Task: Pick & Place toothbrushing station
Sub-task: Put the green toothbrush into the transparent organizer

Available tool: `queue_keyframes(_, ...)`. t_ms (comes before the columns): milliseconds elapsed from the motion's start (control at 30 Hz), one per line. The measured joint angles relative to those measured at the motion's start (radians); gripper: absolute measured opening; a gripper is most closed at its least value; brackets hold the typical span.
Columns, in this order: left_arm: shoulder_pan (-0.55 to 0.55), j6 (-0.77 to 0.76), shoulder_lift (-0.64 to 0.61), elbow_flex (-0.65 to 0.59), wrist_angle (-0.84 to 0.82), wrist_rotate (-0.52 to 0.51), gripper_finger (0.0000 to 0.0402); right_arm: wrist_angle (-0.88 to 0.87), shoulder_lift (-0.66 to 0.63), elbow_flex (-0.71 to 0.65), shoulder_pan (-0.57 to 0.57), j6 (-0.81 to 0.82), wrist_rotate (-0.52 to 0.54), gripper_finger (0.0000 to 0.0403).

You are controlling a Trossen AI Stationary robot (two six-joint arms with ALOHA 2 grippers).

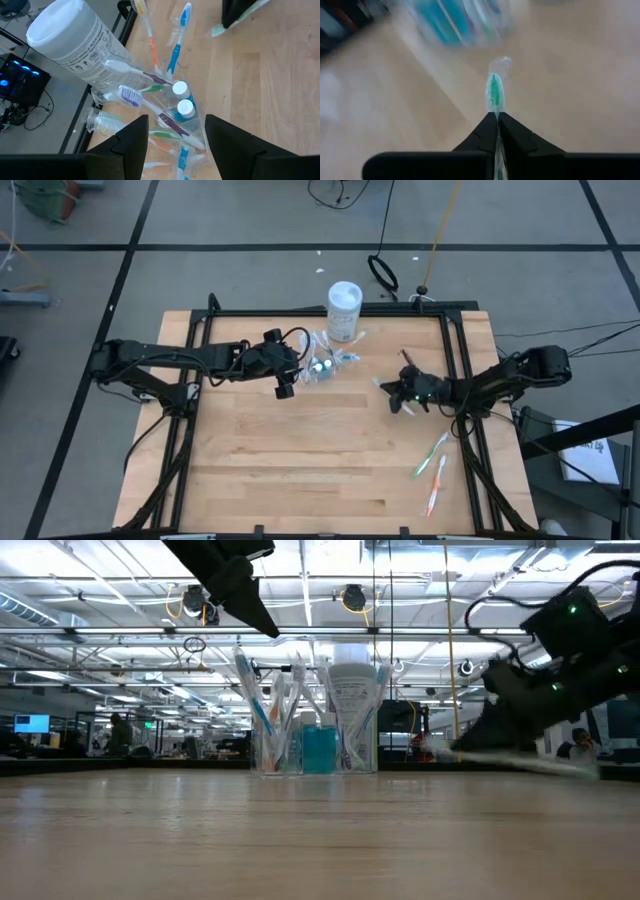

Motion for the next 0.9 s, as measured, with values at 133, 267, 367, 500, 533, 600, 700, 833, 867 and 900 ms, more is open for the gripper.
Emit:
queue_keyframes(133,0.000,0.000,0.000,0.000,0.000,0.000,0.0202,0.136,0.000,0.038,0.000,-0.071,0.002,0.0003)
queue_keyframes(267,0.000,0.000,0.000,0.000,0.001,0.000,0.0202,0.156,-0.001,0.161,0.009,-0.177,-0.012,0.0001)
queue_keyframes(367,0.000,0.000,0.000,0.000,0.001,0.000,0.0202,0.102,-0.001,0.289,0.033,-0.327,-0.012,0.0001)
queue_keyframes(500,0.000,-0.003,0.000,0.000,0.001,0.000,0.0202,0.002,-0.001,0.461,0.056,-0.516,-0.008,0.0000)
queue_keyframes(533,0.000,-0.004,0.000,0.000,0.001,0.000,0.0202,-0.007,-0.001,0.495,0.056,-0.552,-0.006,0.0000)
queue_keyframes(600,0.000,-0.004,0.000,0.000,0.001,0.000,0.0202,0.000,0.008,0.553,0.052,-0.608,0.016,0.0000)
queue_keyframes(700,0.000,-0.004,0.000,0.000,0.013,0.000,0.0202,0.012,0.042,0.606,0.049,-0.642,0.076,0.0000)
queue_keyframes(833,0.000,-0.013,0.002,0.000,0.101,0.111,0.0202,0.014,0.118,0.645,0.038,-0.644,-0.001,0.0000)
queue_keyframes(867,0.001,-0.017,0.006,0.000,0.130,0.162,0.0202,0.009,0.134,0.648,0.037,-0.643,-0.024,0.0000)
queue_keyframes(900,0.001,-0.012,0.008,0.000,0.150,0.209,0.0202,0.005,0.147,0.648,0.037,-0.637,-0.041,0.0000)
